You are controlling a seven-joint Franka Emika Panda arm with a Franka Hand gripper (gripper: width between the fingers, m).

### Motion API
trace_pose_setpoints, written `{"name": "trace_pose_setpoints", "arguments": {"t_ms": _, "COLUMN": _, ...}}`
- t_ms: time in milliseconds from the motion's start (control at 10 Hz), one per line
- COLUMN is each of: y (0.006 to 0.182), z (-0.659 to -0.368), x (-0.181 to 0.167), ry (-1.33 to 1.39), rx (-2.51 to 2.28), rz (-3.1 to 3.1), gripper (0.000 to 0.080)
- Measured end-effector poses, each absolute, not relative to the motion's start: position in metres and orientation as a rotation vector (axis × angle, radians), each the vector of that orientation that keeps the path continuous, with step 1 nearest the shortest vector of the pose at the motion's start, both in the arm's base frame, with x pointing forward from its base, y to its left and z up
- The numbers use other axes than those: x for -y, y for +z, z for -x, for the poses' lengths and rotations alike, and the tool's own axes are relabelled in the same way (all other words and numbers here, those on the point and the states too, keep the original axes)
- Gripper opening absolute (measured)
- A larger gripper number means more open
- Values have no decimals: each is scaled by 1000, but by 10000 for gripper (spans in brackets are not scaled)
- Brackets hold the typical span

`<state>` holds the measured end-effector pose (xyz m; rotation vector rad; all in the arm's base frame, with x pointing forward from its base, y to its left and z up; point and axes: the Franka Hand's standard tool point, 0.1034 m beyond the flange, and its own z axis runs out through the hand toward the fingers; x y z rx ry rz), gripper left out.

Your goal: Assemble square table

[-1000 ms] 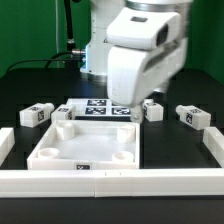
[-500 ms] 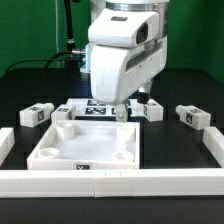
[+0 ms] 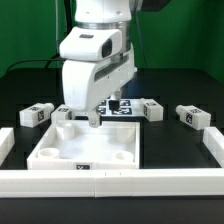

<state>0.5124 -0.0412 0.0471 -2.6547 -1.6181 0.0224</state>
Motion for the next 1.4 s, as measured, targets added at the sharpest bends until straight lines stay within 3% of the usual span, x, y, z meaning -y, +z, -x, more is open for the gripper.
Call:
{"name": "trace_pose_setpoints", "arguments": {"t_ms": 200, "y": 46, "z": -512, "x": 41, "ry": 25, "rx": 1619, "rz": 2652, "gripper": 650}}
{"name": "trace_pose_setpoints", "arguments": {"t_ms": 500, "y": 30, "z": -494, "x": 47, "ry": 10, "rx": 1903, "rz": 2459, "gripper": 650}}
{"name": "trace_pose_setpoints", "arguments": {"t_ms": 1100, "y": 6, "z": -481, "x": 45, "ry": 14, "rx": 1896, "rz": 2441, "gripper": 650}}
{"name": "trace_pose_setpoints", "arguments": {"t_ms": 1400, "y": 6, "z": -482, "x": 44, "ry": 15, "rx": 1897, "rz": 2440, "gripper": 237}}
